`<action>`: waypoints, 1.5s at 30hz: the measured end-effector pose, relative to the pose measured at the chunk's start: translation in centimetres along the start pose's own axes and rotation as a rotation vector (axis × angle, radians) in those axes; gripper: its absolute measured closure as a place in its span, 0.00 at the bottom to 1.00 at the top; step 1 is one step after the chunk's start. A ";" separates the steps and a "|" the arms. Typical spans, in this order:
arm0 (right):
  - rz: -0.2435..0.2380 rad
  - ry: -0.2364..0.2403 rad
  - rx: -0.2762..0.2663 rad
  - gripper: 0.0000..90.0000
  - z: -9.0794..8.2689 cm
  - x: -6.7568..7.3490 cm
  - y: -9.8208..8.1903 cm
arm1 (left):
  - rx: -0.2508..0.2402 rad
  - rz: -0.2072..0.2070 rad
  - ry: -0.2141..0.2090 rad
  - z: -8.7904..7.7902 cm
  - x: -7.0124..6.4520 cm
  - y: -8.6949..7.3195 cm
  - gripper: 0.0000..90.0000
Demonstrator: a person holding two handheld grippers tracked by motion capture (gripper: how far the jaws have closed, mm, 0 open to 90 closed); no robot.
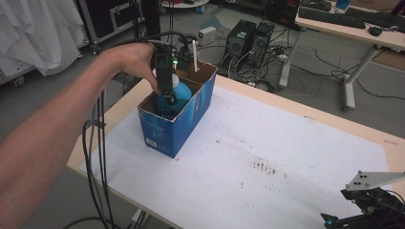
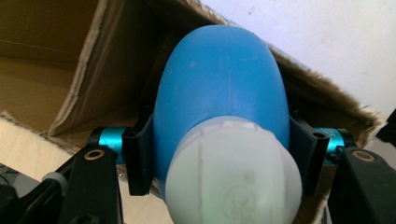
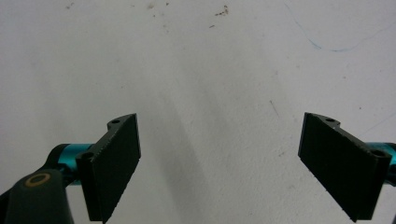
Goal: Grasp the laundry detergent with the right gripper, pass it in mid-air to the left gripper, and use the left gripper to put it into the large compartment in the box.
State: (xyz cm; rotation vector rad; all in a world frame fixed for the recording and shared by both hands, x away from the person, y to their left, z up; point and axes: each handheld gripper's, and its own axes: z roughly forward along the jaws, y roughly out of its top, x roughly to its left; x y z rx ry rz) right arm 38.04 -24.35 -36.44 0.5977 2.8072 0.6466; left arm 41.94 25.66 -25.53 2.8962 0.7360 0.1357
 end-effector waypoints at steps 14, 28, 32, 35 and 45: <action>0.005 -0.003 0.007 0.14 0.1 0.1 -0.1 | 0.008 0.026 -0.015 2.1 0.1 -0.5 0.42; 0.002 -0.003 0.007 0.14 0.1 0.2 0.0 | 0.024 0.030 -0.001 2.2 0.0 -0.3 0.42; 0.007 -0.005 0.005 0.14 0.0 0.2 -0.1 | 0.031 0.029 0.002 2.2 0.0 -0.2 0.41; 0.003 -0.003 0.004 0.14 0.0 0.2 -0.1 | 0.039 0.030 0.003 2.2 0.0 -0.1 0.41; 0.000 -0.004 0.001 0.14 0.0 0.4 0.0 | 0.035 0.015 0.014 2.0 -0.1 0.0 0.34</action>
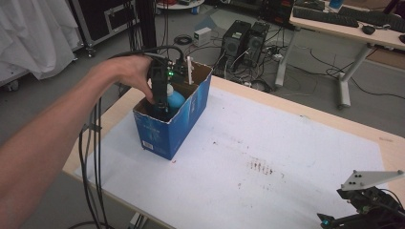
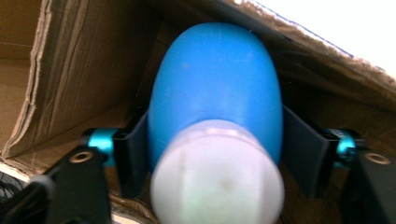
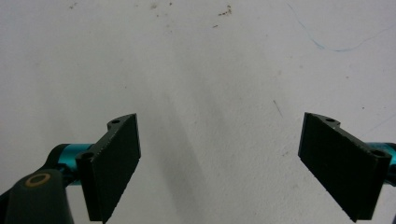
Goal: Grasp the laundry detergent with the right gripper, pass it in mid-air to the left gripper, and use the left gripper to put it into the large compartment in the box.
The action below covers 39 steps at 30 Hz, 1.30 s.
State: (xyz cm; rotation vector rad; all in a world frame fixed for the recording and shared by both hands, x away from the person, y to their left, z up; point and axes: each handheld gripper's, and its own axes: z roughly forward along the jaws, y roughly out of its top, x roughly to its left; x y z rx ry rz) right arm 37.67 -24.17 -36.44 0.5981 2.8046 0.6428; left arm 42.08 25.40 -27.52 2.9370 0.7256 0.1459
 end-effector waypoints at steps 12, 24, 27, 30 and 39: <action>0.006 -0.003 -0.003 0.14 -0.2 0.1 -0.2 | 0.005 -0.018 0.041 -1.2 0.4 0.1 0.30; 0.010 -0.008 -0.009 0.14 -0.5 0.1 -0.2 | -0.005 -0.023 0.078 -2.8 0.4 0.4 0.26; 0.010 -0.009 -0.011 0.14 -0.6 0.1 -0.3 | -0.009 -0.020 0.087 -3.3 0.3 0.5 0.26; 0.010 -0.010 -0.013 0.14 -0.7 0.1 -0.3 | -0.011 -0.018 0.093 -3.9 0.1 0.7 0.26; 0.009 -0.010 -0.013 0.14 -0.7 0.2 -0.3 | -0.039 0.029 0.133 -6.6 -1.0 2.6 0.25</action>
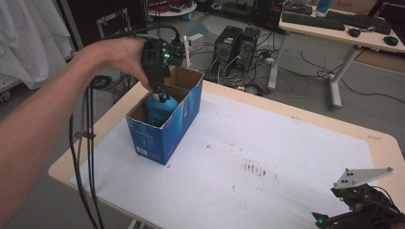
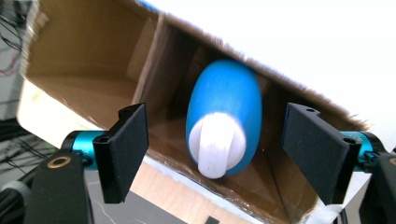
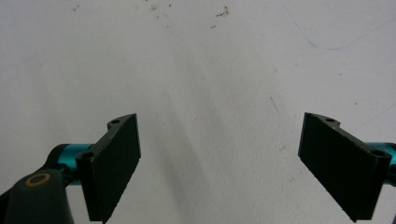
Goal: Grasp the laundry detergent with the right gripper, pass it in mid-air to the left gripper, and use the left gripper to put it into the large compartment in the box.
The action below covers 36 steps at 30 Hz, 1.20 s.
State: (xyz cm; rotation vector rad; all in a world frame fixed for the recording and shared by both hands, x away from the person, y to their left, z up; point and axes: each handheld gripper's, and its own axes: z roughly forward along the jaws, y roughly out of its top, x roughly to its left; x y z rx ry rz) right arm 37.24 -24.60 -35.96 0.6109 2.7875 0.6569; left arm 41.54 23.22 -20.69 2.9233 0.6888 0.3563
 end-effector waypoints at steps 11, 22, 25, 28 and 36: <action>0.004 -0.004 -0.002 0.14 -0.3 0.1 -0.1 | -0.048 0.145 -0.012 -1.4 -3.0 6.3 0.25; 0.006 -0.007 -0.009 0.14 -0.5 0.2 0.0 | -0.083 0.246 -0.054 0.4 -5.7 12.5 0.23; 0.011 -0.008 -0.009 0.14 -0.6 0.2 -0.1 | -0.079 0.282 -0.070 1.4 -6.8 14.4 0.23; 0.016 -0.010 -0.011 0.14 -0.6 0.2 -0.1 | -0.071 0.297 -0.074 2.4 -7.6 15.5 0.21; 0.016 -0.012 -0.013 0.14 -0.7 0.2 0.1 | -0.079 0.331 -0.110 4.7 -9.4 17.5 0.20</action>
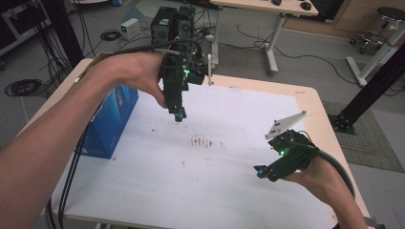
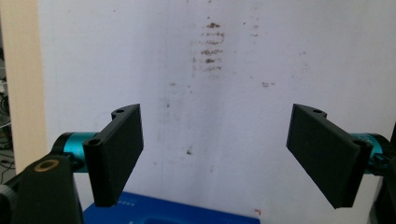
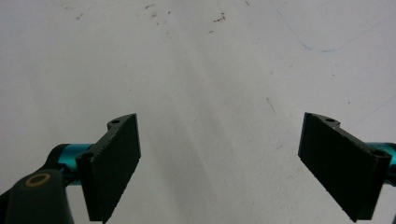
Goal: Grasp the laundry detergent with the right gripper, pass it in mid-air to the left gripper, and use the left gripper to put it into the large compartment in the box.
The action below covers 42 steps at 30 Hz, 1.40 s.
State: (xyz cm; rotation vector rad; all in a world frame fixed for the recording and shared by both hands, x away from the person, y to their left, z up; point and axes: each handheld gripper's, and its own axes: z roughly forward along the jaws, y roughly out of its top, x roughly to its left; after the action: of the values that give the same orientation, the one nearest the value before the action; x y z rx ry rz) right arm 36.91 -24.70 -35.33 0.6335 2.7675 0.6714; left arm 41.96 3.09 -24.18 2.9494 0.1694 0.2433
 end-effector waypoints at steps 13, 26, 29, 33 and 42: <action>0.020 -0.011 0.005 0.14 0.3 -0.1 0.7 | 0.068 0.016 -0.061 6.0 -1.5 0.8 0.18; 0.015 -0.012 -0.002 0.14 0.3 0.3 0.9 | 0.053 0.006 -0.090 7.5 -1.9 0.6 0.18; 0.018 -0.013 -0.002 0.14 0.3 0.2 0.8 | 0.055 0.010 -0.092 7.7 -2.0 0.8 0.18; 0.015 -0.012 -0.004 0.14 0.3 0.2 0.8 | 0.059 0.009 -0.094 7.9 -2.1 0.8 0.18; 0.013 -0.009 -0.003 0.14 0.4 0.3 0.9 | 0.053 0.005 -0.100 8.1 -2.3 0.7 0.18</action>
State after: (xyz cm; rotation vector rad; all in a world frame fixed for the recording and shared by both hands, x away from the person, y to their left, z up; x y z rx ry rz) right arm 37.11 -23.67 -35.28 0.6530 2.7564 0.6734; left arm 41.16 0.81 -32.27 3.0060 0.1578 0.0936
